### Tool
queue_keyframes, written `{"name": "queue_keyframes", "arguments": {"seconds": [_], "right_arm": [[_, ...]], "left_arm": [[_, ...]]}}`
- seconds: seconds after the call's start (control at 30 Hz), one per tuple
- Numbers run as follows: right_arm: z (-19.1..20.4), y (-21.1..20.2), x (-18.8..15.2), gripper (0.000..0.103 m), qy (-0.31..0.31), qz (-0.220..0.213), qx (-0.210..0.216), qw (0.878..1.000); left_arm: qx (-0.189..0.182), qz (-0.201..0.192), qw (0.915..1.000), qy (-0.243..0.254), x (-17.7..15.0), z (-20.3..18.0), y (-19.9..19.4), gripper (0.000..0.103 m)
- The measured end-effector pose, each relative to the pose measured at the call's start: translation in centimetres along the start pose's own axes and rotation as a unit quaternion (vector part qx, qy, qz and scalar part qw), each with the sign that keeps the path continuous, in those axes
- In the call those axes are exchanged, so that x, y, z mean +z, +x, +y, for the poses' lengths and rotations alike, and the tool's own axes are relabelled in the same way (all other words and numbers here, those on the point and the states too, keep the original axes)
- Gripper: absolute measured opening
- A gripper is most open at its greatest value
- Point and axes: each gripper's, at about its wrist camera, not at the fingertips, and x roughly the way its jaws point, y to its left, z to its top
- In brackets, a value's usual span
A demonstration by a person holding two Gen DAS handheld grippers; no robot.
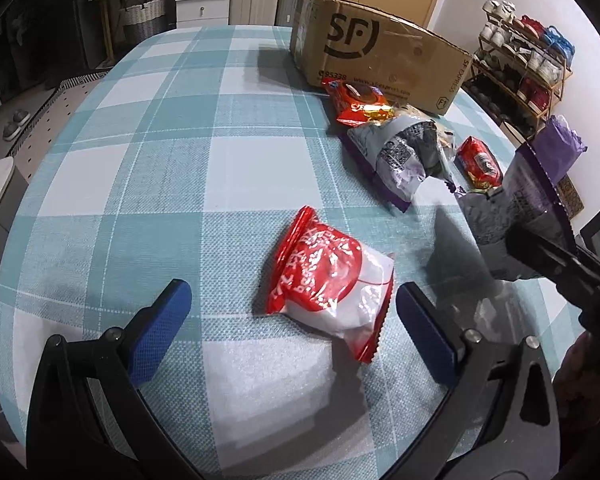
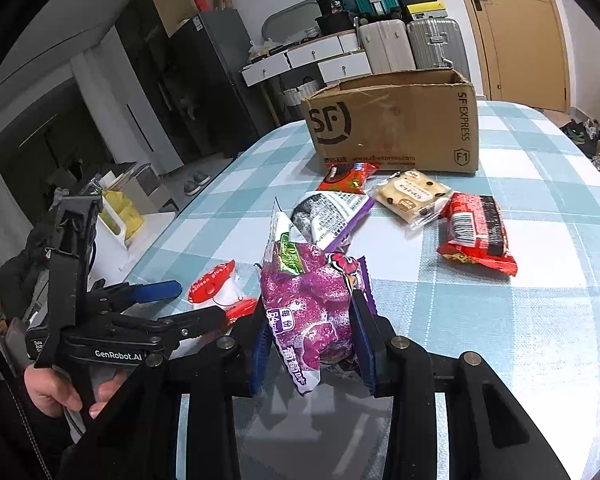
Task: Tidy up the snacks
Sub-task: 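Grasp the purple candy bag with the right gripper while the left gripper grasps the red-and-white balloon bag, then carry the purple candy bag and red-and-white bag over the box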
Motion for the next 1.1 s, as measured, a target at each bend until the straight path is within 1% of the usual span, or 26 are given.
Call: {"name": "queue_keyframes", "arguments": {"seconds": [0.23,0.4,0.43,0.5,0.53,0.57,0.63,0.67,0.73,1.1], "right_arm": [[-0.6,-0.5,-0.1,0.037,0.014,-0.005,0.0,1.0],[-0.9,-0.6,-0.2,0.037,0.017,-0.005,0.002,1.0],[-1.0,-0.6,-0.2,0.037,0.017,-0.006,0.001,1.0],[-1.0,-0.6,-0.3,0.037,0.018,-0.006,0.002,1.0],[-1.1,-0.6,-0.3,0.037,0.02,-0.006,0.002,1.0],[-1.1,-0.6,-0.4,0.037,0.022,-0.006,0.003,1.0],[-1.2,-0.7,-0.5,0.037,0.025,-0.006,0.004,1.0],[-1.4,-0.7,-0.5,0.037,0.027,-0.007,0.004,1.0],[-1.5,-0.7,-0.6,0.037,0.032,-0.006,0.005,0.999],[-1.7,-2.0,-0.4,0.037,0.034,-0.019,0.007,0.999]], "left_arm": [[0.019,0.009,0.9994,0.029,0.5,-1.1,0.9,0.102],[0.033,0.008,0.9983,0.047,0.6,-1.5,1.3,0.101],[0.036,0.007,0.9979,0.053,0.6,-1.6,1.4,0.098],[0.036,0.002,0.9972,0.066,0.4,-1.9,1.3,0.09],[0.029,-0.002,0.997,0.071,0.4,-2.0,1.1,0.078],[0.023,-0.005,0.9967,0.077,0.4,-2.1,0.9,0.062],[0.01,0.0,0.9961,0.088,0.6,-2.2,0.7,0.049],[0.0,0.004,0.9958,0.091,0.7,-2.2,0.6,0.047],[-0.013,0.008,0.9958,0.091,0.9,-2.1,0.5,0.046],[-0.041,0.006,0.996,0.08,1.3,-2.6,-0.2,0.046]]}}
